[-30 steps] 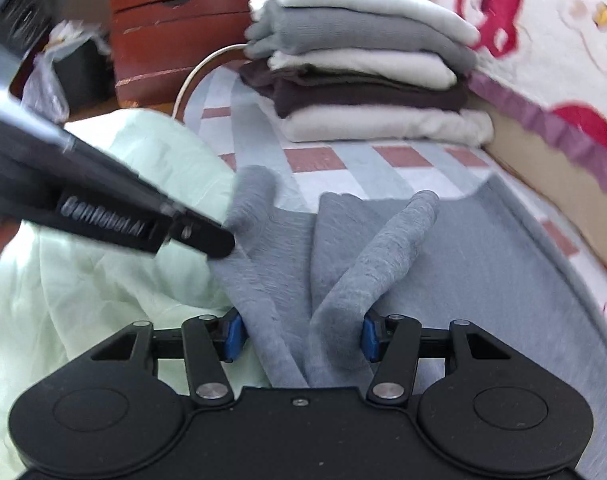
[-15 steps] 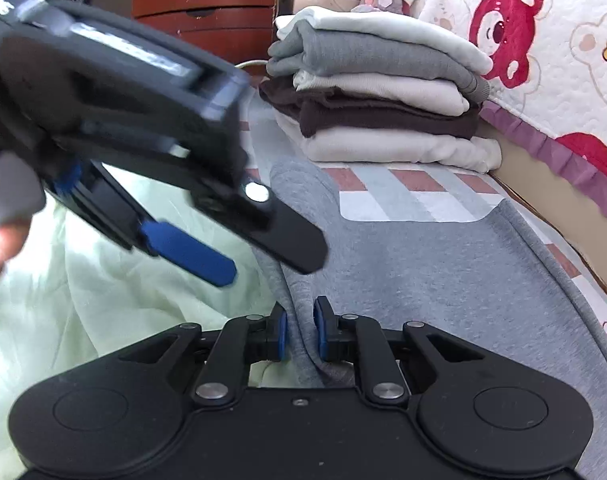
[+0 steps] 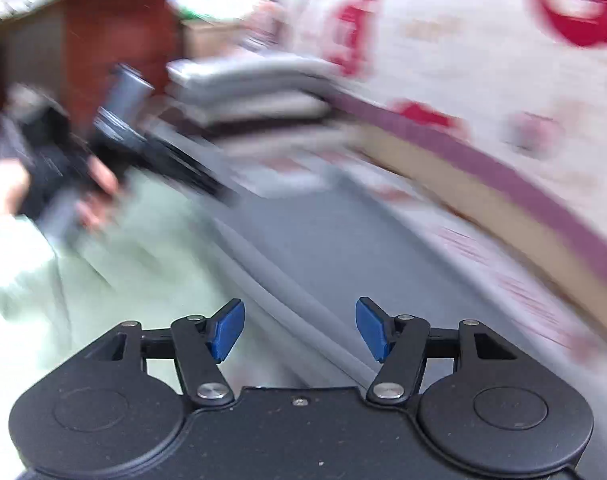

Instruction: Fold clothes

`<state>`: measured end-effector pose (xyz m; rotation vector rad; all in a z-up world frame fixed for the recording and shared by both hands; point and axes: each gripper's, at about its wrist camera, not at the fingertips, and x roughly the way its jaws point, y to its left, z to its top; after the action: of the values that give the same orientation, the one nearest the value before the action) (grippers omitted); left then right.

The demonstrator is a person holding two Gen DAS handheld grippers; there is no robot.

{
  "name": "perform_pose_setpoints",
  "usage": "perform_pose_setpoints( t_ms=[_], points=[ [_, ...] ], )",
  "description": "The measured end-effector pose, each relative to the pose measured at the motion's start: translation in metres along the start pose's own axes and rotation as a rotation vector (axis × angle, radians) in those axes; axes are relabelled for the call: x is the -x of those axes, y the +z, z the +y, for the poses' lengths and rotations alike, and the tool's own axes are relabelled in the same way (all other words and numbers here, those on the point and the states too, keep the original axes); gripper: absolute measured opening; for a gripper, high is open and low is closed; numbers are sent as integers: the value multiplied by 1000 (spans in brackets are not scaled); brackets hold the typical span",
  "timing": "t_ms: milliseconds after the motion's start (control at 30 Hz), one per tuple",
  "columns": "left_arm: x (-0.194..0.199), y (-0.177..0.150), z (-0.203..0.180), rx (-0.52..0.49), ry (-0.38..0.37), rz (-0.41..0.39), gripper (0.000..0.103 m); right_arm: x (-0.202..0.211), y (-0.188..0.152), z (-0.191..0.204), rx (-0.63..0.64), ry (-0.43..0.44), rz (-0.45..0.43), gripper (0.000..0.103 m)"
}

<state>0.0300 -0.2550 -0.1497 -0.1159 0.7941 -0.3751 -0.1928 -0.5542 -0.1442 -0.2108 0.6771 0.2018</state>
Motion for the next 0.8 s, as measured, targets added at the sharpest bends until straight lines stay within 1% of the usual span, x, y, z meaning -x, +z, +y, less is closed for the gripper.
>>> perform_pose_setpoints(
  t_ms=[33, 67, 100, 133, 167, 200, 267, 300, 367, 433, 500, 533, 567, 600, 633, 700, 733, 767, 800],
  points=[
    [-1, 2, -3, -7, 7, -1, 6, 10, -16, -24, -17, -116, 56, 66],
    [-2, 4, -7, -15, 14, -2, 6, 19, -33, -49, -69, -216, 96, 66],
    [-4, 6, -10, -22, 20, -3, 6, 33, -49, -76, -169, -271, 115, 66],
    [-3, 7, -12, -30, 27, -2, 6, 48, -64, -103, -287, -309, 130, 66],
    [-1, 7, -13, -38, 33, 1, 6, 66, -77, -128, -433, -304, 97, 66],
    [0, 8, -15, -48, 35, 5, 6, 86, -89, -150, -592, -278, 40, 66],
    [1, 12, -19, -90, 33, 13, 6, 113, -112, -184, -881, -200, -96, 67],
    [1, 15, -22, -119, 39, 8, 6, 113, -120, -189, -912, -207, -94, 67],
    [0, 23, -31, -171, 56, -11, 6, 97, -130, -189, -863, -270, -18, 68],
    [-3, 31, -38, -177, 67, -32, 6, 82, -140, -188, -813, -332, 59, 69],
    [-5, 37, -44, -168, 75, -40, 6, 60, -147, -176, -685, -469, 189, 69],
    [-6, 39, -46, -162, 81, -39, 6, 54, -152, -171, -641, -489, 226, 69],
    [-7, 42, -48, -157, 87, -38, 6, 51, -157, -167, -611, -480, 245, 69],
    [-7, 43, -50, -156, 92, -37, 6, 50, -161, -166, -612, -450, 240, 69],
    [-8, 44, -51, -158, 96, -37, 6, 49, -164, -168, -630, -417, 226, 69],
    [-10, 44, -54, -168, 104, -40, 6, 47, -169, -177, -659, -381, 213, 69],
    [-12, 44, -54, -169, 110, -43, 6, 45, -173, -183, -676, -357, 204, 67],
    [-14, 42, -54, -157, 115, -50, 6, 44, -176, -188, -685, -336, 180, 60],
    [-15, 40, -52, -136, 118, -58, 6, 44, -178, -191, -692, -316, 148, 16]
  ],
)
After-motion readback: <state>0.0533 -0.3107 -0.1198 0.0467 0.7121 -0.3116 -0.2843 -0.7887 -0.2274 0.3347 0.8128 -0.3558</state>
